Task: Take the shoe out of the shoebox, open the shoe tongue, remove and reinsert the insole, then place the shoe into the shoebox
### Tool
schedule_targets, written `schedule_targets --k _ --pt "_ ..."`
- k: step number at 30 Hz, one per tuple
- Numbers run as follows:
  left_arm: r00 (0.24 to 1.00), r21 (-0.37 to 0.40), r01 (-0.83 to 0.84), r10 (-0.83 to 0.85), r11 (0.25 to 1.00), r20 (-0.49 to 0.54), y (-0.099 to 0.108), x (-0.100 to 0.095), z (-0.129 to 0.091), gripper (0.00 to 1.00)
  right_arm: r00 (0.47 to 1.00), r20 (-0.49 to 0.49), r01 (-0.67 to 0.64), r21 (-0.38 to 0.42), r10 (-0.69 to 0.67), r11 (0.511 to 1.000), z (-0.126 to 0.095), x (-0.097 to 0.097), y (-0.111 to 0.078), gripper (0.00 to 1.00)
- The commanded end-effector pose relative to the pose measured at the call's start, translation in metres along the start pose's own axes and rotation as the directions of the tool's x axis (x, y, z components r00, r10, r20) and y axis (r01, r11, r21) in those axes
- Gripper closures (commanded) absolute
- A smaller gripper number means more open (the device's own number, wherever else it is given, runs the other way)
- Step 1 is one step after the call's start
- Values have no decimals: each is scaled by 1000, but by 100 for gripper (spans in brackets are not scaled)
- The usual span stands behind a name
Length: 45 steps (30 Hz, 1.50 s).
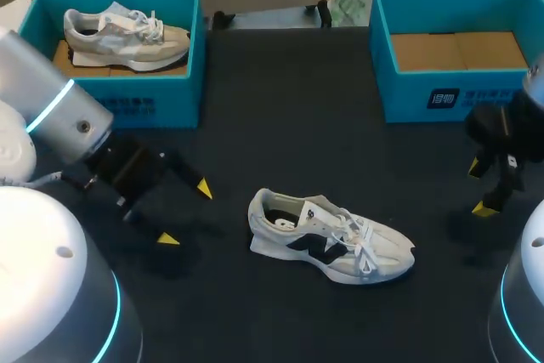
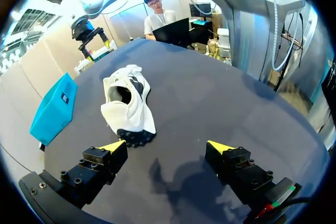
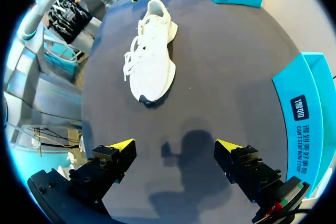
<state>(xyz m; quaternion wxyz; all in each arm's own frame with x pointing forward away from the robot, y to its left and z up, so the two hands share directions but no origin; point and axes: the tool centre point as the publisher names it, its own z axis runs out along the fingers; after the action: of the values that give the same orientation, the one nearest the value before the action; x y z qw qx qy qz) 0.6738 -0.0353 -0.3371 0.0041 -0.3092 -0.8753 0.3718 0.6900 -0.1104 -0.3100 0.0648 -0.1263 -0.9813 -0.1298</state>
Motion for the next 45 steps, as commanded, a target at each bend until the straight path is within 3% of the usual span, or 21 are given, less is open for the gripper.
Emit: schedule_targets --k 1,11,13,16,19,22,23,24,35,40,45 --pt "1000 -2 0 0 1000 2 0 1 0 0 1000 1 0 0 0 1000 0 1 0 0" --pt "1000 -2 0 0 1000 2 0 1 0 0 1000 1 0 0 0 1000 0 1 0 0" --pt "1000 61 -2 0 998 31 -2 0 -4 0 1000 1 0 0 0 1000 0 1 0 0" --pt "987 219 78 -107 973 122 7 -2 -12 0 1000 1 0 0 0 1000 0 1 0 0" --pt "971 266 121 -170 956 167 17 1 -10 0 1000 1 0 0 0 1000 0 1 0 0" --pt "951 367 146 -233 919 205 23 2 -9 0 1000 1 0 0 0 1000 0 1 0 0" --pt "938 446 155 -272 882 213 25 2 -10 0 1000 1 0 0 0 1000 0 1 0 0" --pt "933 476 165 -294 864 208 25 2 -11 0 1000 1 0 0 0 1000 0 1 0 0" --pt "933 476 165 -294 864 208 25 2 -11 0 1000 1 0 0 0 1000 0 1 0 0" --pt "895 604 206 -398 770 203 41 -6 -3 0 1000 1 0 0 0 1000 0 1 0 0" --pt "875 632 220 -436 743 209 47 -8 -2 0 1000 1 0 0 0 1000 0 1 0 0"
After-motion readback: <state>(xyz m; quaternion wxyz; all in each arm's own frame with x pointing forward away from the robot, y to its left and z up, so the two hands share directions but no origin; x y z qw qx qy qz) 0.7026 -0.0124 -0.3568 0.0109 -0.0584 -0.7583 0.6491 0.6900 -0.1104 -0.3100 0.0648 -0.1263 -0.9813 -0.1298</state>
